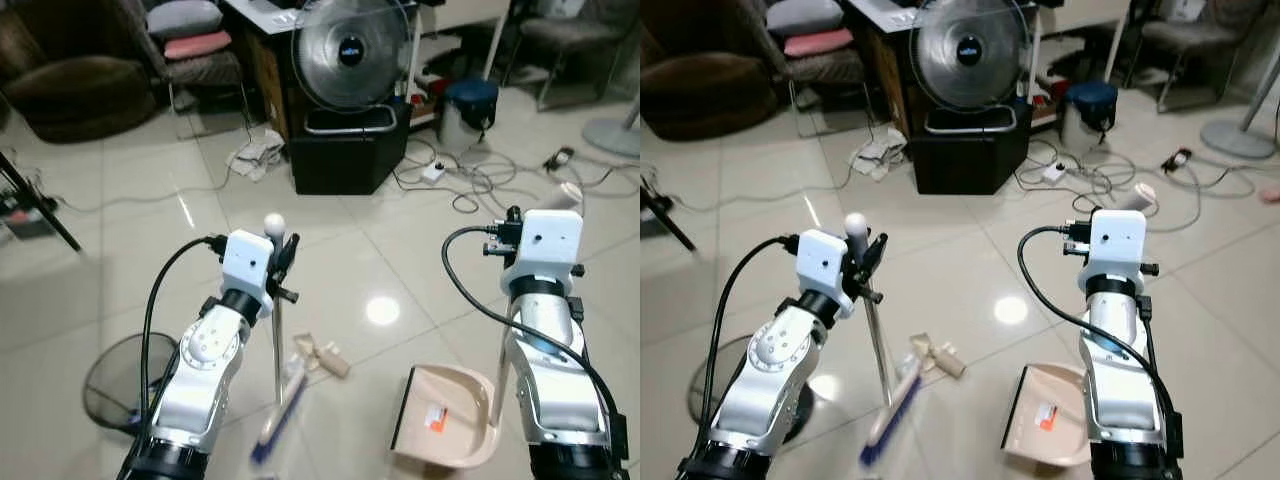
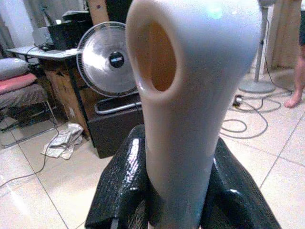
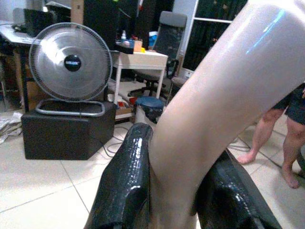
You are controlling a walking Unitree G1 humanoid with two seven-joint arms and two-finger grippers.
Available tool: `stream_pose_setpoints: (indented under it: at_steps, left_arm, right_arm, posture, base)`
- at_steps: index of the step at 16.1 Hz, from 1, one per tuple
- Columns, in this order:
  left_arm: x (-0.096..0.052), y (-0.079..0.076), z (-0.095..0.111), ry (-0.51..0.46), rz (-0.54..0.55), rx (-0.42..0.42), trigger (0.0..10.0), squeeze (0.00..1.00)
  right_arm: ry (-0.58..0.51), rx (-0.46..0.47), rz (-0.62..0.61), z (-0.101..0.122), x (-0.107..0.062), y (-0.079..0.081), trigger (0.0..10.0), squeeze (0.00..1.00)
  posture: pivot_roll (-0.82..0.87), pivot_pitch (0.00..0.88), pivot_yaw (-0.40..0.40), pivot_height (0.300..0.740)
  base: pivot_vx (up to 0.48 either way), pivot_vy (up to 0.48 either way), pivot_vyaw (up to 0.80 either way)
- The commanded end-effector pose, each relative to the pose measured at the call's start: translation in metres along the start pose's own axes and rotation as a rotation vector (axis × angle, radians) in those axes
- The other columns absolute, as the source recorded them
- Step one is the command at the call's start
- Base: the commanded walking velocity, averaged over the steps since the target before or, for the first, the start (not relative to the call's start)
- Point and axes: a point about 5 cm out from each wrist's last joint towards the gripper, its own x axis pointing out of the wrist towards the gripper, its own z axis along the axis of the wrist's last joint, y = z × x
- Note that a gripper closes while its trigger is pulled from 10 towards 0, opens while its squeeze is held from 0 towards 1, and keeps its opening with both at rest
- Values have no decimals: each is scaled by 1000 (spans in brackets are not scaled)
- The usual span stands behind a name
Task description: Sweep floor
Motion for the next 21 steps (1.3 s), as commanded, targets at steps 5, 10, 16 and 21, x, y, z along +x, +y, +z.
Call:
stream_pose_setpoints:
  at_steps: [5, 10, 16, 21]
  left_arm:
    - [4, 9, 8, -35, 26, 48, 10000, 0]
    - [8, 9, 14, -59, 24, 39, 10000, 0]
    - [11, 12, 16, -70, 24, 38, 10000, 0]
    - [14, 14, 16, -66, 29, 50, 10000, 0]
  right_arm:
    - [-54, 39, 27, 11, 3, 8, 10000, 0]
    - [-52, 49, 28, 10, 5, 9, 10000, 0]
    - [-31, 71, 4, 7, 7, 7, 10000, 0]
    - [-44, 63, 11, 8, 9, 7, 10000, 0]
  posture:
    - [-64, 32, 49, 740]
    - [-61, 26, 52, 740]
    - [-58, 20, 57, 740]
    - [-59, 24, 66, 740]
  base:
    - [329, 0, 0]
    - [338, 0, 0]
    - [342, 0, -492]
    - [346, 0, 0]
